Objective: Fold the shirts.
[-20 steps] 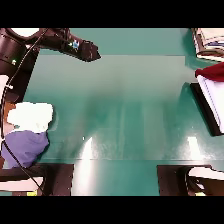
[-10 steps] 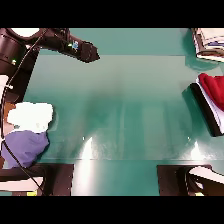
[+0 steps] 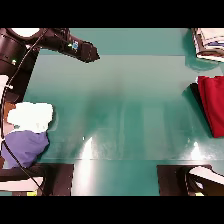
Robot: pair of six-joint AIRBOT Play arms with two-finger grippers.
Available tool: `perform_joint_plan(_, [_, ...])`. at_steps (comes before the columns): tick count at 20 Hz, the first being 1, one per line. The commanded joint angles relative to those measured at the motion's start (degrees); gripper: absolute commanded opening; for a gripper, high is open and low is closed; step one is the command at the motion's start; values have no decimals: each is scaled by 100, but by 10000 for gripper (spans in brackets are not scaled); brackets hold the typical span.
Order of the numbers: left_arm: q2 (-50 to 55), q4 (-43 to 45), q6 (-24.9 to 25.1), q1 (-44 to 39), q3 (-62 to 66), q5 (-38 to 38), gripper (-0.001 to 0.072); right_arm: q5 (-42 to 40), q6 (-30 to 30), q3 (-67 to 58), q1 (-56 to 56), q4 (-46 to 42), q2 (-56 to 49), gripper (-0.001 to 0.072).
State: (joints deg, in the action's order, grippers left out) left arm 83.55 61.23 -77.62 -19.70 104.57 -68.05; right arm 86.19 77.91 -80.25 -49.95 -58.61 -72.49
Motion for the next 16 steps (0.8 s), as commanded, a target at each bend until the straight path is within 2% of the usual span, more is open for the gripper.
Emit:
perform_joint_plan(1, [2,-4,7,0,0,81,27,42,28,-221,850,1174,7,559])
perform_joint_plan(7, [2,-13,4,0,0,369,26,-369,22,-291,3414,1353,4,549])
perform_joint_plan(8, [2,-13,4,0,0,428,26,-498,20,-291,3794,1353,4,405])
perform_joint_plan(9, [2,-13,4,0,0,496,26,-590,-13,-291,4100,1353,4,132])
perform_joint_plan(10, [2,-13,4,0,0,564,26,-662,-57,-291,4393,1346,4,23])
perform_joint_plan(16, [2,-13,7,-2,0,706,26,-802,-107,-291,5132,1351,4,23])
